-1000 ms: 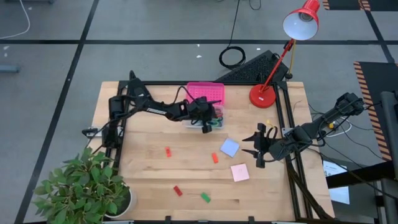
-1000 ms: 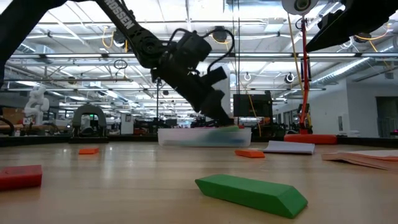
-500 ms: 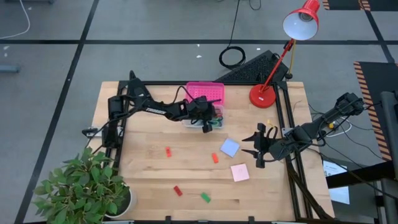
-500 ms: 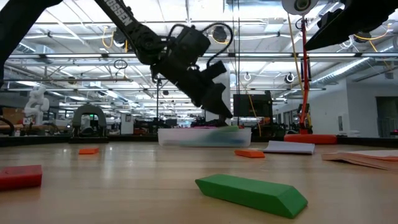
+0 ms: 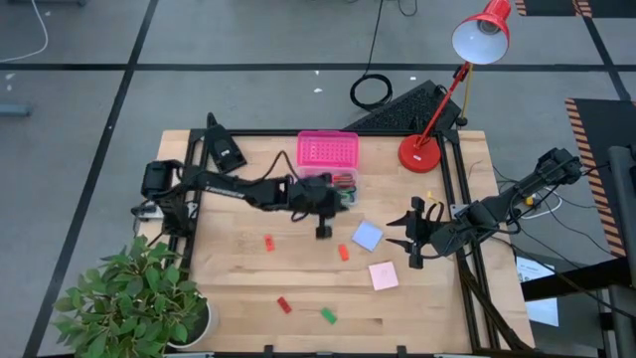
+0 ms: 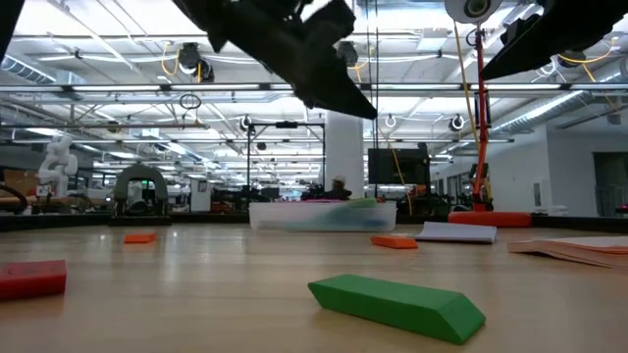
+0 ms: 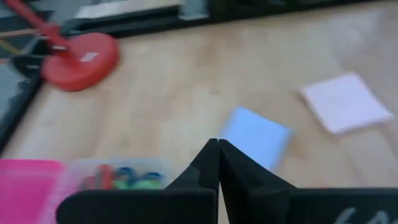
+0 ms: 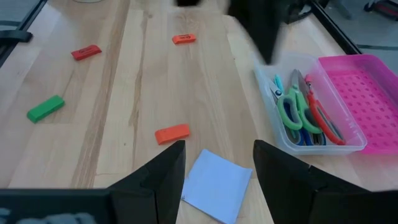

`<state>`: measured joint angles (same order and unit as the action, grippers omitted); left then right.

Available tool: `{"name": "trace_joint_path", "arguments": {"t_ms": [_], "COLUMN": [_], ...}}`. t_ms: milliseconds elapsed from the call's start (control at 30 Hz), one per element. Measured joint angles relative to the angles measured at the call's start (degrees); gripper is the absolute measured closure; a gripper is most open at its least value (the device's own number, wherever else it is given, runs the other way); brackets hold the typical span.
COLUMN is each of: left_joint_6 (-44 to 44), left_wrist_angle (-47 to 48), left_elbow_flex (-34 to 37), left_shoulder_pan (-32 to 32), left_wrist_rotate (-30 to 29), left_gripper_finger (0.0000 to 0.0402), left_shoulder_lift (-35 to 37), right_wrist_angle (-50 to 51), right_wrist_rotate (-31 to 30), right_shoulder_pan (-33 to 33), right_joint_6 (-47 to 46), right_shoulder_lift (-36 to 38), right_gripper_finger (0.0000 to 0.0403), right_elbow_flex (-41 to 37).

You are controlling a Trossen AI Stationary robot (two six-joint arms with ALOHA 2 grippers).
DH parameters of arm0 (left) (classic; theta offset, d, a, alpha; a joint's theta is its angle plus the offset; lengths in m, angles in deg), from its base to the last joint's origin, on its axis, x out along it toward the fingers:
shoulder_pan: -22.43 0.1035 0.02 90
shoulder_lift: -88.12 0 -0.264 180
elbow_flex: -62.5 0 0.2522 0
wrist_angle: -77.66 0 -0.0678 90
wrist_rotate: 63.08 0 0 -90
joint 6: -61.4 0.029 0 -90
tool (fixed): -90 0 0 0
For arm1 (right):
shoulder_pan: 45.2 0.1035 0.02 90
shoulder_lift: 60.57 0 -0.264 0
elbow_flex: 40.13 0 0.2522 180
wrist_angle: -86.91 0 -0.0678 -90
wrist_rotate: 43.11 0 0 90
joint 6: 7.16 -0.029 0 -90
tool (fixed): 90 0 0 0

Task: Pack school essentials
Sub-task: Put the right orange eraser into the supply box

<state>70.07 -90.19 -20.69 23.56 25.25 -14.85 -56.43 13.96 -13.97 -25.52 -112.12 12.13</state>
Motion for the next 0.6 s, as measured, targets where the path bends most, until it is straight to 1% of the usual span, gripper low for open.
{"name": "trace_joint_path", "arguments": {"t_ms": [133, 300, 467, 600], "left_joint_6": [-0.28, -3.76, -6.47, -6.58], "left_wrist_angle": [3.14, 7.29, 8.01, 6.82], "left_elbow_flex": [0.0, 0.14, 0.04, 0.04], "left_shoulder_pan": [-5.57, -11.6, -14.49, -14.97], "left_wrist_rotate": [-0.74, -5.32, -8.98, -10.74], "left_gripper_finger": [0.0387, 0.0392, 0.0399, 0.0382], "left_shoulder_lift": [-0.05, -1.09, -0.92, -0.98], "right_wrist_angle": [-0.46, -2.27, -2.78, -2.94], "right_wrist_rotate": [0.0, 0.0, 0.0, 0.0], "right_shoulder_pan": [0.0, 0.0, 0.0, 0.0], "right_joint_6": [-0.44, -0.47, -0.47, -0.62], "right_shoulder_lift": [0.0, 0.0, 0.0, 0.0], "right_gripper_finger": [0.0218, 0.0218, 0.0218, 0.0218], "right_elbow_flex": [0.0, 0.0, 0.0, 0.0]}}
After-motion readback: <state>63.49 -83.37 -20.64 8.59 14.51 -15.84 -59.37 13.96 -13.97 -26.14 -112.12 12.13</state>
